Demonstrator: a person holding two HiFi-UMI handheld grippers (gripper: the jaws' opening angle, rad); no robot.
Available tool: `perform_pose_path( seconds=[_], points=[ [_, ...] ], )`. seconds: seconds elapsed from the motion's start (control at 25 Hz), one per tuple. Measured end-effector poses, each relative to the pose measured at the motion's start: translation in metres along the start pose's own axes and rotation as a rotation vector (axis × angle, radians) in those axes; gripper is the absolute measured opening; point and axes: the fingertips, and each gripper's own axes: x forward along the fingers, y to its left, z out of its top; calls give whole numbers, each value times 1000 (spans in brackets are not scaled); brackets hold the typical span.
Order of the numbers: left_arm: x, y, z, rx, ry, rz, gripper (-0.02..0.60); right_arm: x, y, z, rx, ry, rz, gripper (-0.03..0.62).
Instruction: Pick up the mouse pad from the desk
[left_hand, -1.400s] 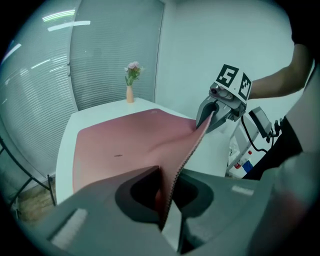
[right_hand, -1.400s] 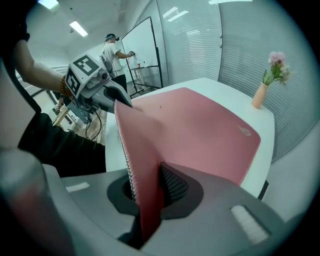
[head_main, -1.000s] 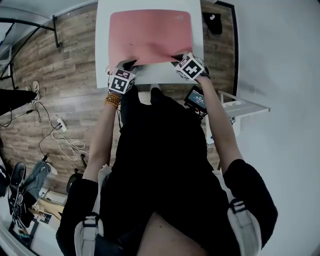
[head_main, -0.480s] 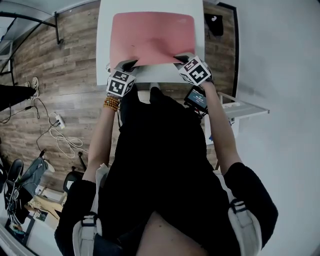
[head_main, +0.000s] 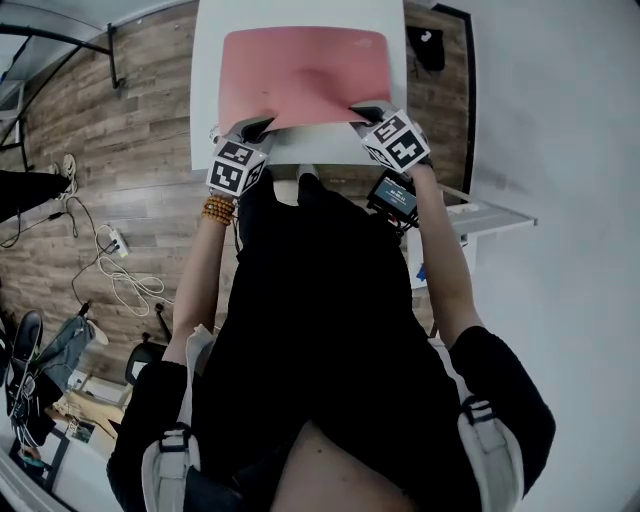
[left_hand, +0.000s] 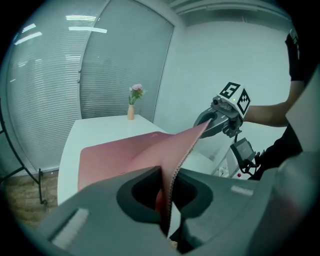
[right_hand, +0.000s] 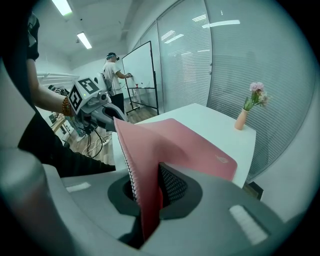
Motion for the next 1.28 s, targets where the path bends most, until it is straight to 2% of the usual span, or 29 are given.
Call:
perform_pose_path(
  seconds=[0.56,1.04,1.28],
  points=[
    [-19,-20,18,28,-48,-47,23,-29,-2,14,-14,-78,-38,44],
    [-40,-29,32,24,-108,-64,20,-48,5,36,-5,-152,-6,43],
    [-56,-30,50,13,-164,-56,20,-60,9,49,5,-189,23,43]
  ],
)
